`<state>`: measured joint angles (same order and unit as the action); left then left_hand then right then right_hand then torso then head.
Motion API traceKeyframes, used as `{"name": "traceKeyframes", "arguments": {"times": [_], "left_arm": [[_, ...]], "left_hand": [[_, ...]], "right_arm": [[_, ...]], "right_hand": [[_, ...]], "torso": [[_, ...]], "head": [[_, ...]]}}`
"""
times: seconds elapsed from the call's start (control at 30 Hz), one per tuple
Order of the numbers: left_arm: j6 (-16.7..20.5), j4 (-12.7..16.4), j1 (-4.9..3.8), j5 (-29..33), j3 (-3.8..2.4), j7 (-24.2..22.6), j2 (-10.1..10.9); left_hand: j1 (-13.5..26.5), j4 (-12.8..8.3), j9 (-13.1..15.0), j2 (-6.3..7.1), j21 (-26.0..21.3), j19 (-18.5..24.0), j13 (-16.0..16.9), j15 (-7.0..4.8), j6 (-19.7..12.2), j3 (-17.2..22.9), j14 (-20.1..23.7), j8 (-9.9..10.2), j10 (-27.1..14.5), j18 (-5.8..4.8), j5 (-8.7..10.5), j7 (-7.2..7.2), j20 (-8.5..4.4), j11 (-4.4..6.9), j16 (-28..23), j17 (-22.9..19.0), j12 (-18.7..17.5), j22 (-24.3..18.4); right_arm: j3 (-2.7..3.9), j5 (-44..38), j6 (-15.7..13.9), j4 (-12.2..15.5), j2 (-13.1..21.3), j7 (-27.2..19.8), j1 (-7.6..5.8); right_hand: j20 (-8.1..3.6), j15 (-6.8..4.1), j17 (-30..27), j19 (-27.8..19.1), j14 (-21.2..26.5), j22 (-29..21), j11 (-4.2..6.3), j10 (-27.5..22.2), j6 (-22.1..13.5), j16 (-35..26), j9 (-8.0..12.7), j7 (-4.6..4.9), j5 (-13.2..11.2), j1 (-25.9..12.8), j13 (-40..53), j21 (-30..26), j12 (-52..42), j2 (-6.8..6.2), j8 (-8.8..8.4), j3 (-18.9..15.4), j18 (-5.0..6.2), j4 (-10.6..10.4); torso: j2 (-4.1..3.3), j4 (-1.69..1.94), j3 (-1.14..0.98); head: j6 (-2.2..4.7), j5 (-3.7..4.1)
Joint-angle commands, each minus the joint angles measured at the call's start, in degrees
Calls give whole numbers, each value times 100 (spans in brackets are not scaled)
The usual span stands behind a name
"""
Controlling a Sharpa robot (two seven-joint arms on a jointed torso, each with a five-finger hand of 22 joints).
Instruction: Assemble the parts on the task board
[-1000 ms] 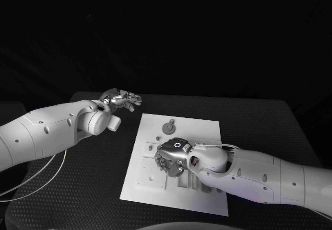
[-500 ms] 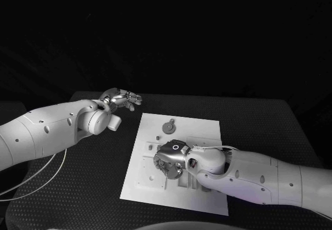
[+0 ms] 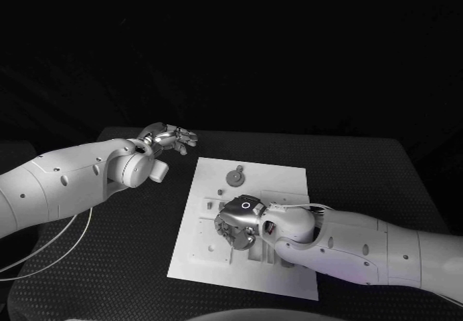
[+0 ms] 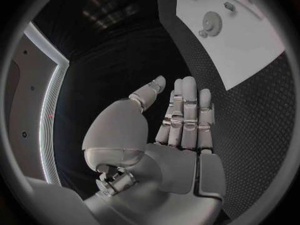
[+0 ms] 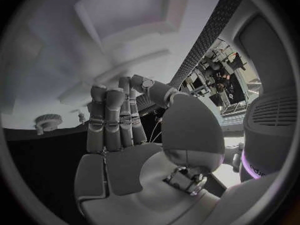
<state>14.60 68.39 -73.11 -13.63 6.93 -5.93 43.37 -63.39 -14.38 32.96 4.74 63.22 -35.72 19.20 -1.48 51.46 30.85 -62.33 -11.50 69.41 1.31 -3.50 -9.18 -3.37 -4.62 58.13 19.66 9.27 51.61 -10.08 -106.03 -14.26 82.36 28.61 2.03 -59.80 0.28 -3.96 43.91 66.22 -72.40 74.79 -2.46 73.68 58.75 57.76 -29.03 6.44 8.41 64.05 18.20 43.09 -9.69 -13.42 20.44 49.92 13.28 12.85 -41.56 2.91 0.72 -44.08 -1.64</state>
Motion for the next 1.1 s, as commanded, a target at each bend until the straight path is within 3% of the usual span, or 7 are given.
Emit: {"name": "traceKeyframes", "arguments": {"times": [0.03, 0.23, 0.37, 0.7, 0.9, 0.93, 1.1], "left_arm": [[-50, 19, -4, 2, -3, -29, 0], [-60, 14, -4, 2, -3, -24, 6], [-62, 16, -4, 2, -3, -22, 10], [-44, 3, -4, 2, -2, -29, 28], [-43, -3, -4, 5, -2, -35, 18], [-44, -2, -4, 8, -2, -35, 19], [-35, -34, -3, 25, -2, -42, 14]], "left_hand": [[45, -12, -8, 16, -25, -9, 6, -13, 8, -23, -42, -26, -31, 24, 20, -49, -380, 8, -39, 8, 23, -7], [46, -12, -8, 17, -25, -9, 7, -13, 6, -24, -42, -26, -32, 24, 20, -49, -380, 8, -40, 9, 25, -8], [48, -11, -9, 18, -24, -8, 8, -13, 6, -24, -42, -27, -34, 23, 20, -49, -379, 8, -41, 10, 28, -8], [48, -12, -10, 23, -24, -6, 11, -13, 2, -26, -41, -27, -38, 23, 20, -50, -379, 8, -43, 12, 33, -9], [47, -12, -11, 23, -23, -5, 12, -13, 2, -25, -41, -28, -39, 23, 20, -50, -379, 8, -44, 14, 37, -10], [47, -12, -11, 23, -23, -5, 13, -13, 2, -25, -41, -28, -40, 23, 20, -50, -379, 8, -44, 14, 38, -10], [48, -11, -11, 22, -23, -4, 14, -13, 2, -26, -41, -29, -40, 23, 20, -50, -379, 8, -45, 15, 41, -10]], "right_arm": [[-34, 133, 0, -21, 26, -3, 40], [-33, 181, -162, 35, 105, -14, 39], [-31, 176, -250, 132, 211, 55, 36], [-15, 121, -479, 426, 566, 171, -167], [116, 455, -512, 649, 840, 93, -307], [121, 566, -493, 678, 908, 72, -349], [223, 1060, -310, 736, 1178, -255, -438]], "right_hand": [[16, 72, -40, -53, 28, 10, -70, -185, -197, -46, 57, 76, -68, -63, -13, -39, 90, -56, -121, -66, 172, -5], [58, 256, -33, -143, 129, 30, -259, -672, -683, -21, 171, 298, -114, -44, -132, -59, 373, -226, -396, -250, 172, 18], [88, 326, -22, -204, 208, 45, -336, -855, -886, 11, 235, 385, -66, -5, -192, -70, 475, -303, -500, -374, 172, 51], [124, 390, -19, -264, 287, 58, -400, -1011, -1042, 63, 301, 464, 14, -8, -254, -85, 545, -360, -566, -512, 172, 113], [112, 365, -19, -215, 272, 71, -376, -931, -957, 102, 290, 431, -44, 37, -248, -49, 492, -360, -506, -456, 172, 77], [104, 355, -21, -202, 264, 72, -364, -904, -925, 112, 285, 417, -79, 64, -246, -43, 476, -358, -484, -413, 172, 57], [86, 338, -29, -156, 245, 91, -346, -861, -869, 137, 281, 387, -85, 52, -250, 2, 450, -352, -443, -381, 172, -26]], "torso": [[0, 2, 2], [1, 1, -2], [3, -2, 0], [2, -5, -5], [1, -10, -12], [1, -7, -11], [7, -10, -13]], "head": [[7, 5], [6, 12], [19, 20], [46, 36], [135, 64], [219, 82], [246, 83]]}}
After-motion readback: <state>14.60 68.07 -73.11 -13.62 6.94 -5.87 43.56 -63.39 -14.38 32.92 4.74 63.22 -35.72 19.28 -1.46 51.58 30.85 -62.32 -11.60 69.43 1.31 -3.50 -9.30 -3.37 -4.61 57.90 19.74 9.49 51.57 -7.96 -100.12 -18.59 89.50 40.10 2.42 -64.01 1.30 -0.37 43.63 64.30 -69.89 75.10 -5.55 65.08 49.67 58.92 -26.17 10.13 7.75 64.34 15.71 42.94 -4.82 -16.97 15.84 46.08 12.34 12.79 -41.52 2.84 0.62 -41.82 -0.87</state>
